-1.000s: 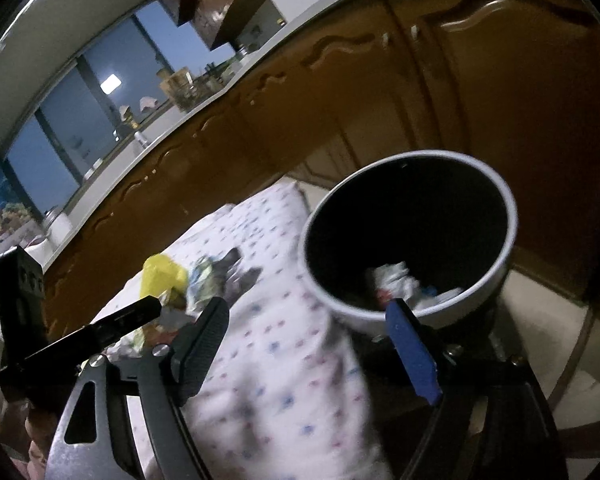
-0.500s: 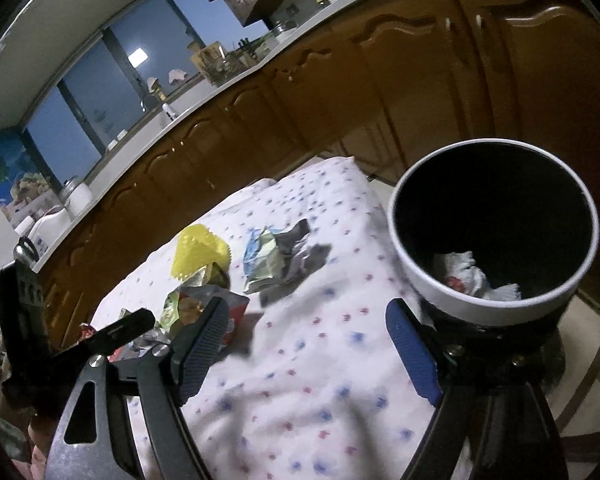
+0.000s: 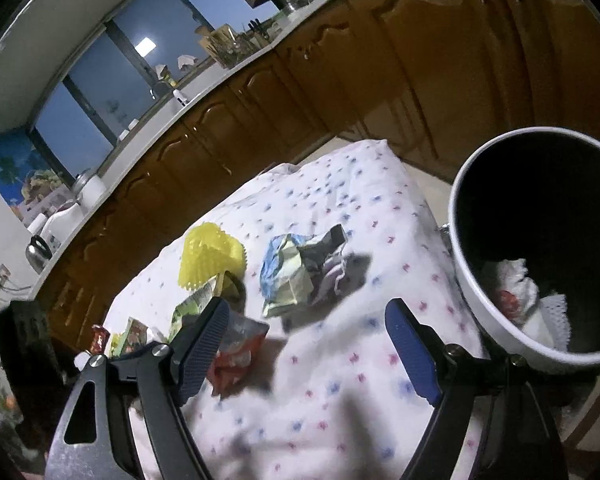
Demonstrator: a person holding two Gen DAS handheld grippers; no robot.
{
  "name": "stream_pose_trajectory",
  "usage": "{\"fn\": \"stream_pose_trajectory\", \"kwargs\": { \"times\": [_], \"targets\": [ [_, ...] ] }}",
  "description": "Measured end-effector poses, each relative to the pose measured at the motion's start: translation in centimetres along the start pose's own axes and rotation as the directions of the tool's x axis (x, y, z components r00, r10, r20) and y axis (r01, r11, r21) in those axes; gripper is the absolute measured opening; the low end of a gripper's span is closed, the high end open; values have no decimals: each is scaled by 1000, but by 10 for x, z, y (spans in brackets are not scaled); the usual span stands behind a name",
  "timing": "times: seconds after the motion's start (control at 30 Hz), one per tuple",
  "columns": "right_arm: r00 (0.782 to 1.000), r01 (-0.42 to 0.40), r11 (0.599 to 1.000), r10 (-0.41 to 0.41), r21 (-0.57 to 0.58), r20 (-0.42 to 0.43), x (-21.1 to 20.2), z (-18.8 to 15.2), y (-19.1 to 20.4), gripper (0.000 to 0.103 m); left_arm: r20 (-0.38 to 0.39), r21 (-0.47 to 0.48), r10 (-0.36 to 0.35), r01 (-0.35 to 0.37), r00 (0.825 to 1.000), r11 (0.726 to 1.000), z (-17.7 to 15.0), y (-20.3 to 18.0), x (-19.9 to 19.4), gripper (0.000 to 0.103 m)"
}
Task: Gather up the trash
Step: 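Grasp the red snack bag with the left gripper while the right grasps the blue paper, then carry both items over the bin and open both grippers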
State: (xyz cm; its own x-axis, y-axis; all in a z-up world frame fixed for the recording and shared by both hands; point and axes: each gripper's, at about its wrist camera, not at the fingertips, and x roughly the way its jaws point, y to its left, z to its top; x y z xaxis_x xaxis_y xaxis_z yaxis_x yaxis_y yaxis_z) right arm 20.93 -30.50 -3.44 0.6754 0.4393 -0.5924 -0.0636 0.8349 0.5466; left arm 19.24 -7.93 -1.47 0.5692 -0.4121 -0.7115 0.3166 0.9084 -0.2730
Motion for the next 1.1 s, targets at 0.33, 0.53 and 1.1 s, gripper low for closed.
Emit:
{"fn": "stream_pose_trajectory", "kwargs": {
  "times": [0.33,0.53,1.1],
  "targets": [
    [995,-29,1000,28,-2,-98,47,7,2,13,-84,17,-56,57,995,998,0,0,38,16],
    [998,-33,999,31,-37,-57,30,3,8,9,-59,24,-64,65,996,998,-2,1,31,11],
    [996,47,996,-41,-75,77,-75,-8,-3,8,0,58,-116,115,993,992,12,-30,4,11]
  ]
}}
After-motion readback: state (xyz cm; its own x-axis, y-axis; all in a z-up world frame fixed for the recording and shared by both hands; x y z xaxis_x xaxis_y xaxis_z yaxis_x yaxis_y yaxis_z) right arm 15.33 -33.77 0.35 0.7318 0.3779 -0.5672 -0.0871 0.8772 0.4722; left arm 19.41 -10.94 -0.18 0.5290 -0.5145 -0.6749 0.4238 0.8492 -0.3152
